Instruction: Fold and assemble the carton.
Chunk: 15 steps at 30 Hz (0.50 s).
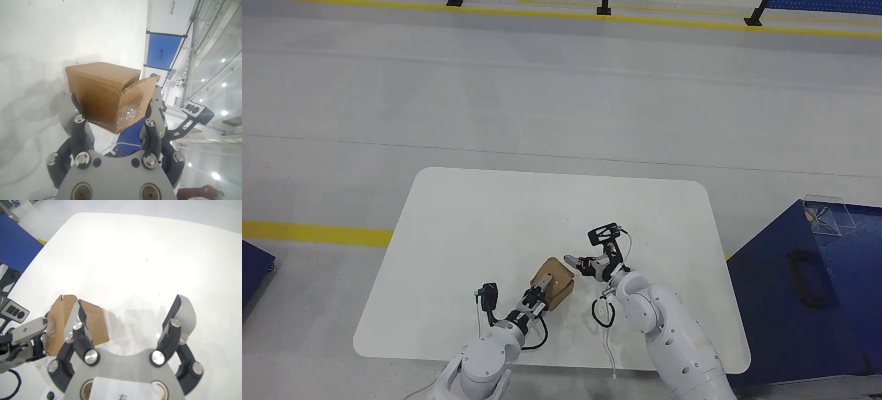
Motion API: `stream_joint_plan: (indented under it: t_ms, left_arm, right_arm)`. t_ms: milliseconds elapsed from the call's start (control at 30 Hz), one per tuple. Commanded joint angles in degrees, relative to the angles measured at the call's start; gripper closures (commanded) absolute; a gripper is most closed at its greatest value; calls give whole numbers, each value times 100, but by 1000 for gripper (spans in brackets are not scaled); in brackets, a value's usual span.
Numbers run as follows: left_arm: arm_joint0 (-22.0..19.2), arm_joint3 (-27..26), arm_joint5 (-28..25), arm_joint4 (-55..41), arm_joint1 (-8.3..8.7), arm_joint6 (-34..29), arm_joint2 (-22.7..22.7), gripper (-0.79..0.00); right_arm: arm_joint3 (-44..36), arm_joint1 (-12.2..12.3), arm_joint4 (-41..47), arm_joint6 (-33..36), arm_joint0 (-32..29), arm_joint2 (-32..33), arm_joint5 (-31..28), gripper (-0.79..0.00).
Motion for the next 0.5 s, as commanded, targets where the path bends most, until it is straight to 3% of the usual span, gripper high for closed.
stream_joint_plan:
  t_ms: [0,467]
  left_arm:
    - [9,1,5,-3,-3,18,-18,-610]
    - [-30,73,17,-57,-38,-1,-37,-579]
  right_arm:
    - [21,2,15,61,25,-22,-39,-785]
    - [248,-27,156,53,181,-233,-134,-785]
